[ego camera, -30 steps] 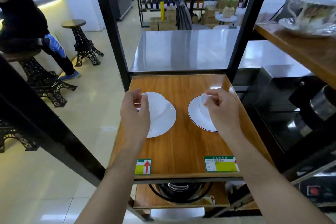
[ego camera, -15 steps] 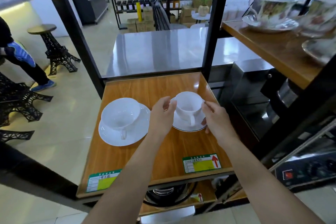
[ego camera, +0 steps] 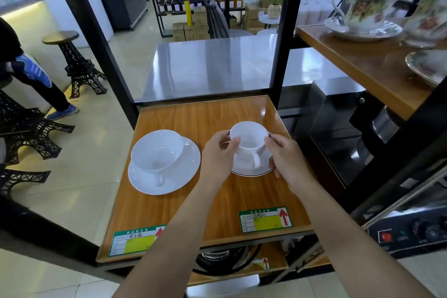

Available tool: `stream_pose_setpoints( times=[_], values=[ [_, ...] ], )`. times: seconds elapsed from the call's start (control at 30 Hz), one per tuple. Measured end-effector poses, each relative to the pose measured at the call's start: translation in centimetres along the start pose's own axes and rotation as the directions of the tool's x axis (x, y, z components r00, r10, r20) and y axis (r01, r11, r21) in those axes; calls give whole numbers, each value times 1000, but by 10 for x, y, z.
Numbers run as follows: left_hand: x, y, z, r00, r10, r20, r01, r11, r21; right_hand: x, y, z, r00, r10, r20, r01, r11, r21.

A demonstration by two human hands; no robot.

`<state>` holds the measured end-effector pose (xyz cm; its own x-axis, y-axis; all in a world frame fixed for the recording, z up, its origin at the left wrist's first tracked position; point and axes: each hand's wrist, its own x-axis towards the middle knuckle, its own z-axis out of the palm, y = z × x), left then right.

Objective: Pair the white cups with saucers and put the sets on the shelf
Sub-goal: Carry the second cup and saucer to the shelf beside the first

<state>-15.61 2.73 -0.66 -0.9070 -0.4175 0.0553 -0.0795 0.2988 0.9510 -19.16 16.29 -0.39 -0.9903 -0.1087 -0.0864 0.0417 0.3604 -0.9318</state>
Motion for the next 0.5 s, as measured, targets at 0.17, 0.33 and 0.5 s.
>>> stream_pose_setpoints(
  times=[0.17,0.33,0.5],
  values=[
    [-6,3,-4,993,-60,-103,67,996,60,-1,5,-7,985,-27,-172,19,998,-52],
    [-21,0,-12,957,-137,-255,185,967,178,3,13,-15,963,-11,-269,-45,979,-200],
    [-28,-1,-14,874,-485,24,484,875,34,3,19,-15,988,48,-147,-76,978,-193]
  ],
)
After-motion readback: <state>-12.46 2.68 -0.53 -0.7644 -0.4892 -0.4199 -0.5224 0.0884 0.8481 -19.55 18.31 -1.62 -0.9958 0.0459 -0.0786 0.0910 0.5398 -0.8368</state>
